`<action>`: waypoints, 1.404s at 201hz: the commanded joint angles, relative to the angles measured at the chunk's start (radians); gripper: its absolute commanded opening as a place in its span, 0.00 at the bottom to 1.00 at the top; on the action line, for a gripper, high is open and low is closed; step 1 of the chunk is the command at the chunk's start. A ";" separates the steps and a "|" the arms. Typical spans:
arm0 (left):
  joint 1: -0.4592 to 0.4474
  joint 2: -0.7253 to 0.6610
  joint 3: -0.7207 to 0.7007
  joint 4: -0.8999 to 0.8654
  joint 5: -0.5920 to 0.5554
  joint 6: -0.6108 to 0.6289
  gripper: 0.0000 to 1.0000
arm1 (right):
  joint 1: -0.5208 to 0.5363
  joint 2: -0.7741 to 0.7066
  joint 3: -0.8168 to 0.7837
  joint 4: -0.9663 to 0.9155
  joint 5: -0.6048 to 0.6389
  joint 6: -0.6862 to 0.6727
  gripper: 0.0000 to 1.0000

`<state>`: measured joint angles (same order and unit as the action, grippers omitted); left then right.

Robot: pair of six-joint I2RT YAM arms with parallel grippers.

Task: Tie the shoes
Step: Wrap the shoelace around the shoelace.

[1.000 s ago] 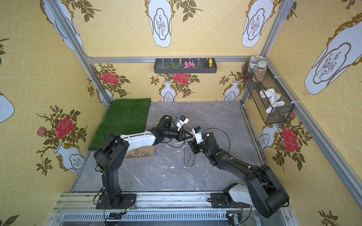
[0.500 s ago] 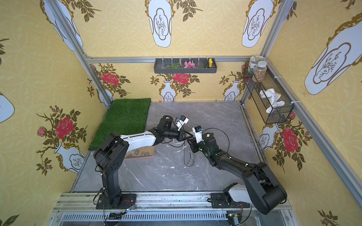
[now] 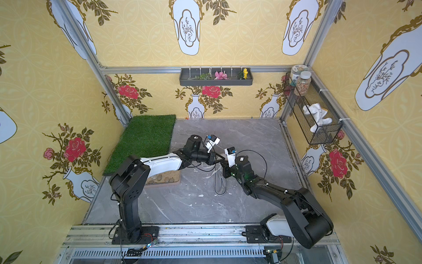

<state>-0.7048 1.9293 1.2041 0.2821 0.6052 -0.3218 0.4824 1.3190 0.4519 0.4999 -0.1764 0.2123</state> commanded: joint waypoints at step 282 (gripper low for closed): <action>0.063 0.089 0.197 -0.809 -0.704 -0.015 0.53 | -0.005 -0.007 0.072 -0.108 -0.018 0.001 0.00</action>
<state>-0.6270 1.9797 1.3727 -0.4435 -0.0307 -0.3363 0.4774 1.3190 0.5247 0.3656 -0.1864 0.2062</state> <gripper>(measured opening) 0.553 0.057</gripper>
